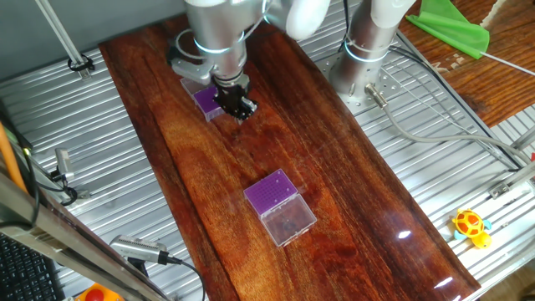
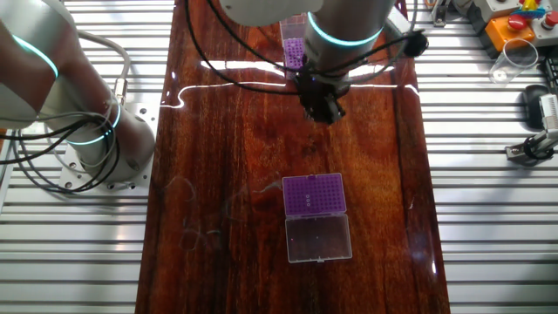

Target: Transfer all small pipette tips from one holder to another

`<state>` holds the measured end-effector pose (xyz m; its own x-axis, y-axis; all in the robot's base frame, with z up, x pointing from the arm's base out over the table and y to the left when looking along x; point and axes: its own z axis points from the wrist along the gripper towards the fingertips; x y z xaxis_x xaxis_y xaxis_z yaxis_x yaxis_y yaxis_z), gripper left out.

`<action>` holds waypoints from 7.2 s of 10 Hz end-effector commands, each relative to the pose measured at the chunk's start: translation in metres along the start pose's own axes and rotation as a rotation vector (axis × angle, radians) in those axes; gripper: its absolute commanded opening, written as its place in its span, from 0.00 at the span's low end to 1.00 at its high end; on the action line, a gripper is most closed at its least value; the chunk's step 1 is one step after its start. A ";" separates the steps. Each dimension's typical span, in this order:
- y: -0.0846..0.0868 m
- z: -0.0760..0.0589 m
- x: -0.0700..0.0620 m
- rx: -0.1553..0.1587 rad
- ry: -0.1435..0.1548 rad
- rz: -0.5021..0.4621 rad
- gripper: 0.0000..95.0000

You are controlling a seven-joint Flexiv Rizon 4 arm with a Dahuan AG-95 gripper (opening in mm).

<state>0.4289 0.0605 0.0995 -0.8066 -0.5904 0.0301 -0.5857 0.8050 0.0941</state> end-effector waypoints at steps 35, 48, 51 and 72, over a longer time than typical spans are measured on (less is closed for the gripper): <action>0.123 0.056 -0.047 0.057 -0.056 0.074 0.00; 0.125 0.059 -0.046 0.061 -0.059 0.070 0.00; 0.125 0.059 -0.046 0.061 -0.059 0.076 0.00; 0.052 -0.021 0.000 0.030 -0.025 0.160 0.00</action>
<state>0.4014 0.1023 0.1247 -0.8326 -0.5527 0.0358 -0.5485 0.8318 0.0855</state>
